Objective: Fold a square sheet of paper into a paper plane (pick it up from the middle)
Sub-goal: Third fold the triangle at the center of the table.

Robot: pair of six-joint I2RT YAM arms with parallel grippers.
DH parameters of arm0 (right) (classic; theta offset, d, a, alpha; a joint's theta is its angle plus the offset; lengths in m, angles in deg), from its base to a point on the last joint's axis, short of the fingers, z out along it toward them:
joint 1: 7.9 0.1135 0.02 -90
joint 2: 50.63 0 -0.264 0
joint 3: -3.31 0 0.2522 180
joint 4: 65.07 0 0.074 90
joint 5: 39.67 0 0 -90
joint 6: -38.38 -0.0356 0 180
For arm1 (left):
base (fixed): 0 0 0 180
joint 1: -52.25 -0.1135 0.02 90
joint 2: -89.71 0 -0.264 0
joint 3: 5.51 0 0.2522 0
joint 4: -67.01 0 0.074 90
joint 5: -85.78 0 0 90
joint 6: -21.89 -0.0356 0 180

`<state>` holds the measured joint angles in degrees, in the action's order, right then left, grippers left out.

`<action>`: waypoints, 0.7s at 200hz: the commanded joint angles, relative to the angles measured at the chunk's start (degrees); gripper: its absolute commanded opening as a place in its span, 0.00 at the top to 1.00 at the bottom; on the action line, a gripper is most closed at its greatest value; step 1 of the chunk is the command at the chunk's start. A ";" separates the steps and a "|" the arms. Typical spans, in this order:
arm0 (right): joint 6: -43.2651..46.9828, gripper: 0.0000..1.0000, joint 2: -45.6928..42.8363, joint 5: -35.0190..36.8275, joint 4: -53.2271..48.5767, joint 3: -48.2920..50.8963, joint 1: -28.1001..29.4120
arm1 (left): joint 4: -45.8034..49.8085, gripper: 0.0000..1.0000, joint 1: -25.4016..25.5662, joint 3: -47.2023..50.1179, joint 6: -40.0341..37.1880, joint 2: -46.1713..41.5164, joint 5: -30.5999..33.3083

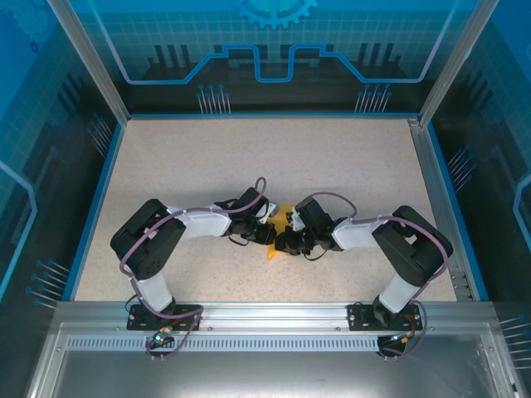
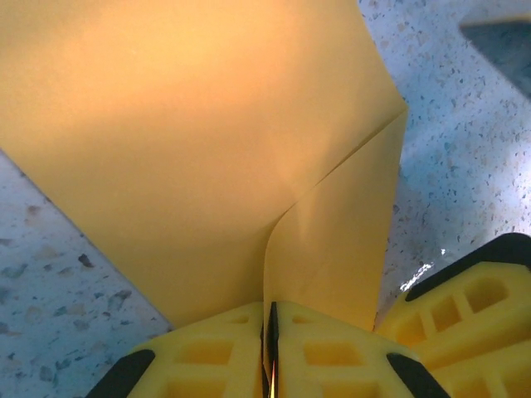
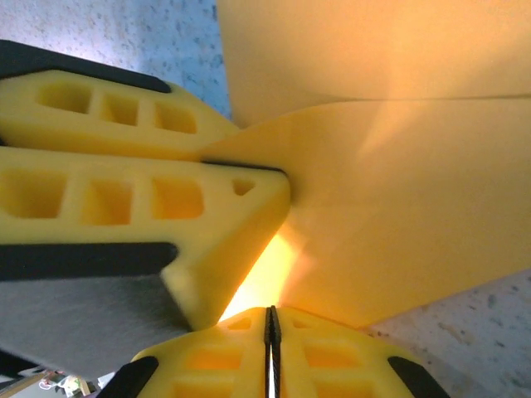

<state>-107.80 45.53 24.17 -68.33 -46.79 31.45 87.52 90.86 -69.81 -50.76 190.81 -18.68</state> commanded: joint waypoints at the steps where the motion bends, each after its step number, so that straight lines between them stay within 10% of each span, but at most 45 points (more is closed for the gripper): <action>1: -1.12 0.89 2.79 1.76 1.52 1.14 1.51 | 1.30 0.87 -0.12 0.09 -0.87 2.02 -0.23; 140: -3.23 0.86 0.71 2.85 4.42 0.72 4.84 | 0.97 0.88 -0.13 0.32 -1.17 2.32 -0.70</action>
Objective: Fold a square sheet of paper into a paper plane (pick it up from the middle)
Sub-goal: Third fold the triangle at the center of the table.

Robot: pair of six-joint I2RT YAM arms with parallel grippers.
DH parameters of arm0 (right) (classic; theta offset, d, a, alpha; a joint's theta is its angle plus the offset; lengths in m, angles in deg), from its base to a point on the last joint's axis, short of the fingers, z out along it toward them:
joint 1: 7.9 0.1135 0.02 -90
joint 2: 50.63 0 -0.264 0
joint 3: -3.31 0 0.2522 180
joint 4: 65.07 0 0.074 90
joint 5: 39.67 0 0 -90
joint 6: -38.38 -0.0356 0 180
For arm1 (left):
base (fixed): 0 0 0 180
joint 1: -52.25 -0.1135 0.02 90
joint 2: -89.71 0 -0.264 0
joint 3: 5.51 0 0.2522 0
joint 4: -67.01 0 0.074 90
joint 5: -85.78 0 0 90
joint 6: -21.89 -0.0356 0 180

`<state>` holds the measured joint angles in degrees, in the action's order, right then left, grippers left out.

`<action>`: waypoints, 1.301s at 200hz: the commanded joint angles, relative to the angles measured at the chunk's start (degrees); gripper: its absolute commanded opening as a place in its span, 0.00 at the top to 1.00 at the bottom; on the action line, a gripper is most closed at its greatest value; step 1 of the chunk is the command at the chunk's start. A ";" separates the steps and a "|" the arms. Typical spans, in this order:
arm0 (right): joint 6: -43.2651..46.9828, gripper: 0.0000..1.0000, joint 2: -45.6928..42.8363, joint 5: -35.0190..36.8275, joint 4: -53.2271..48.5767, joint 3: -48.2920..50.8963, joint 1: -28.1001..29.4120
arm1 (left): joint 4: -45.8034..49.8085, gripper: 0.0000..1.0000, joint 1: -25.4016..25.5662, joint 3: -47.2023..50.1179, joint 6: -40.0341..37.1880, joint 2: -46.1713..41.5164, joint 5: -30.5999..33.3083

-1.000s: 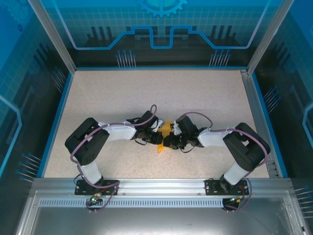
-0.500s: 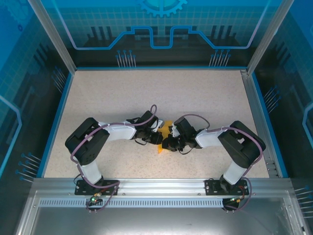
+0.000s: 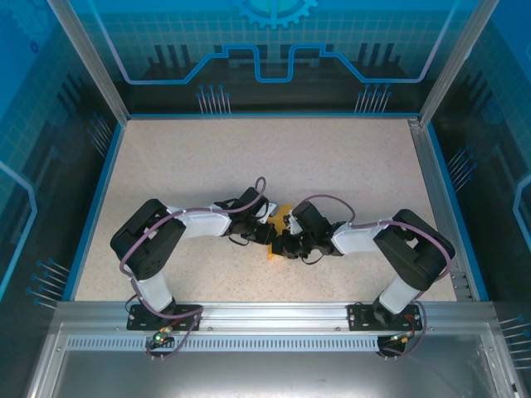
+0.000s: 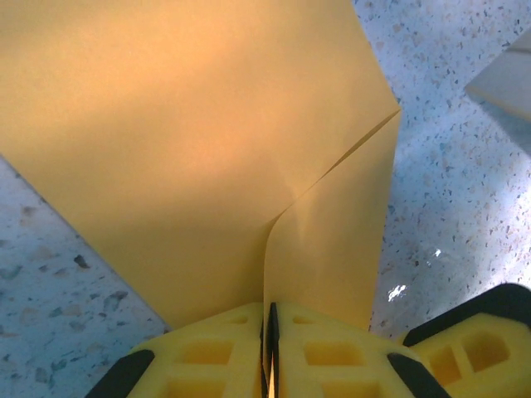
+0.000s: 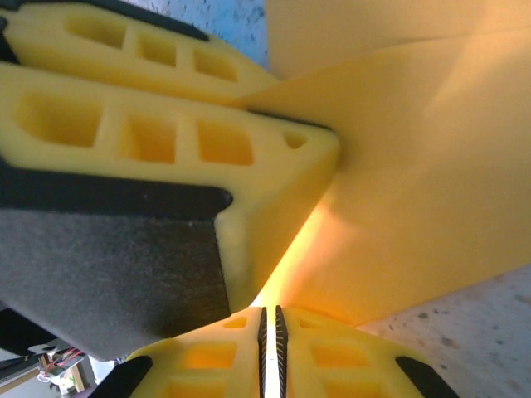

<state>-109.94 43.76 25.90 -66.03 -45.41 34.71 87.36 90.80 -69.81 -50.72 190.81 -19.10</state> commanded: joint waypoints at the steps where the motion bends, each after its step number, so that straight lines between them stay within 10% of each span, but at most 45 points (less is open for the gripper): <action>1: -1.09 0.86 2.60 1.13 2.14 -0.65 1.59 | 1.13 0.88 -0.05 0.34 -1.21 2.33 -0.31; 260: -1.29 0.88 -0.21 4.40 -3.38 -1.94 4.77 | 0.96 0.87 -0.10 1.33 -0.95 1.30 -0.26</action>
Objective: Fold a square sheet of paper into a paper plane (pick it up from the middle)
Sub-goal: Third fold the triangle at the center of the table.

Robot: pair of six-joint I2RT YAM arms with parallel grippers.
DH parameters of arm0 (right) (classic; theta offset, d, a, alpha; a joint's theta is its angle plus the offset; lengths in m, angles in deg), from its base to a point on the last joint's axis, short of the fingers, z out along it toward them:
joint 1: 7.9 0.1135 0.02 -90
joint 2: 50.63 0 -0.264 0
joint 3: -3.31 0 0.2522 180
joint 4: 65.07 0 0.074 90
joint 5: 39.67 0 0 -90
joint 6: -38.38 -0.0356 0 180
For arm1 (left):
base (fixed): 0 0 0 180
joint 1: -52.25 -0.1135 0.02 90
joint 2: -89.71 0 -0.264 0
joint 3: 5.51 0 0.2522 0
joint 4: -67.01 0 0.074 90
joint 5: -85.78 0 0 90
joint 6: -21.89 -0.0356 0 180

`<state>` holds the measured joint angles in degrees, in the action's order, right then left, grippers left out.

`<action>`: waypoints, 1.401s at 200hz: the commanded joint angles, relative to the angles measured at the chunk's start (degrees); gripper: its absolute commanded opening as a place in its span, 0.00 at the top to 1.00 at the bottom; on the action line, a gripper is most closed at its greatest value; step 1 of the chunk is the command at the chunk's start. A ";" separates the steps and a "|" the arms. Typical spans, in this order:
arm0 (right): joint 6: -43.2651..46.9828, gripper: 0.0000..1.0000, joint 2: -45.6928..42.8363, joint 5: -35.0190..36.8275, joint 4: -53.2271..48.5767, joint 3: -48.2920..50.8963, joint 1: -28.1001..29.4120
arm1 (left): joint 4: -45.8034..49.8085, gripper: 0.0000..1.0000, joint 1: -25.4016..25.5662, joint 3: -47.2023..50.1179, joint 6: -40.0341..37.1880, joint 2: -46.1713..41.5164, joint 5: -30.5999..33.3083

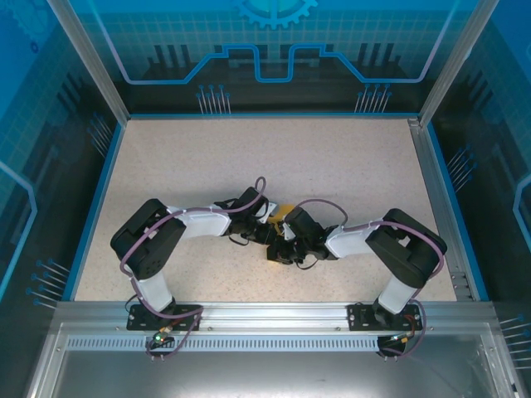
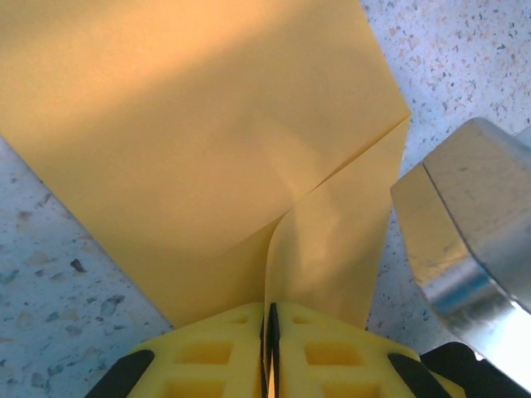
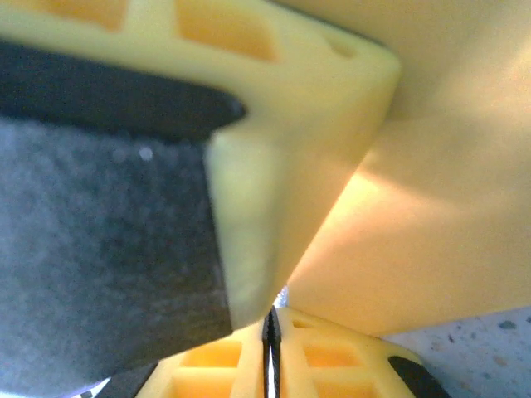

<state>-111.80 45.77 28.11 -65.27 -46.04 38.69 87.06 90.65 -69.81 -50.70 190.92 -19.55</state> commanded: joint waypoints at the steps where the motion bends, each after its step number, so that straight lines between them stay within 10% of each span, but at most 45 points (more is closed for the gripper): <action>1: 0.59 0.88 -2.43 2.12 -4.20 -1.32 0.79 | 1.32 0.87 0.08 1.33 -0.97 1.23 0.21; 157: 1.75 0.88 -4.21 3.89 -10.68 -3.25 1.13 | 1.82 0.85 0.10 0.89 -0.56 -0.21 -0.04; 280: 9.04 0.87 -6.34 -2.22 -13.49 -6.67 -13.30 | 9.57 0.55 0.07 -2.24 3.73 -12.69 5.83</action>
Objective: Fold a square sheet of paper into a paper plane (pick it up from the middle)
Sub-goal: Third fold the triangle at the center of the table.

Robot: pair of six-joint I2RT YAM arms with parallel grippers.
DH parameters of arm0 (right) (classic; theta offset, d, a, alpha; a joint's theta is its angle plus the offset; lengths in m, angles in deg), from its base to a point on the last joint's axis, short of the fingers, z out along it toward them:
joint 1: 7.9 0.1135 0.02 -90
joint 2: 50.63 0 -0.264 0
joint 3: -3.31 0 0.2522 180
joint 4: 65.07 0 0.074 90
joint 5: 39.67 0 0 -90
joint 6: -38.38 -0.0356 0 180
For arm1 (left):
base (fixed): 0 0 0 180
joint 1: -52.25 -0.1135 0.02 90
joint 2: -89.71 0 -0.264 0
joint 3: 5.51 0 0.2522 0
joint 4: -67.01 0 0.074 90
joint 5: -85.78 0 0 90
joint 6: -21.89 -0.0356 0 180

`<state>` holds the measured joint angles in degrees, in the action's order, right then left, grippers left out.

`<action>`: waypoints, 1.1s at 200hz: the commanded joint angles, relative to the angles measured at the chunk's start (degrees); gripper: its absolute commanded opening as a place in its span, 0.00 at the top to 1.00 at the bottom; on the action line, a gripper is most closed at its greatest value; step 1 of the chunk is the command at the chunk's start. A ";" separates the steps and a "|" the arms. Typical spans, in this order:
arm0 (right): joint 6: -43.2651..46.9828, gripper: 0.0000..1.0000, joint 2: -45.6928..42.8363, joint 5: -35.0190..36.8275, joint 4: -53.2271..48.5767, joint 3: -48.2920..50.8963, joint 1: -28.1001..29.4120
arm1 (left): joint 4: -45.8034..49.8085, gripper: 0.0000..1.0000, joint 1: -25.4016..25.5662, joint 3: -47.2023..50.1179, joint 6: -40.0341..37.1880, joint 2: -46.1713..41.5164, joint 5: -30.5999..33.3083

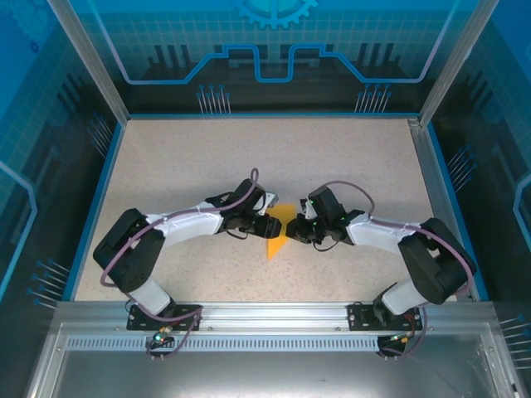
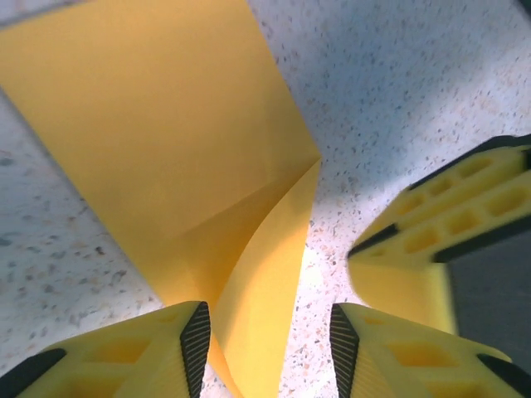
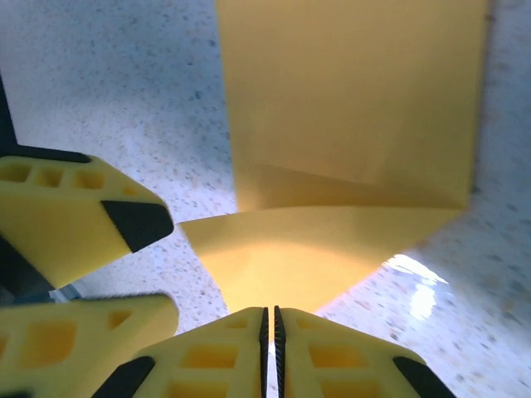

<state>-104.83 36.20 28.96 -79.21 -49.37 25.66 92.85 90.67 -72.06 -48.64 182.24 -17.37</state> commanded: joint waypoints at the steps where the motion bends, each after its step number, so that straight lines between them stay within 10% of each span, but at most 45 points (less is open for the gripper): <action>1: 2.11 0.87 3.38 -3.16 0.51 -3.44 -0.26 | 3.81 0.55 0.06 0.08 1.74 -4.19 3.65; 220: 2.35 0.88 14.07 -3.32 1.88 -5.93 -0.92 | -4.49 0.91 4.83 5.61 13.08 1.81 -6.82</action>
<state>-102.56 50.27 26.01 -77.14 -55.31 25.42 89.07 94.56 -68.48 -37.69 184.82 -22.35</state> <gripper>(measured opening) 0.121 0.105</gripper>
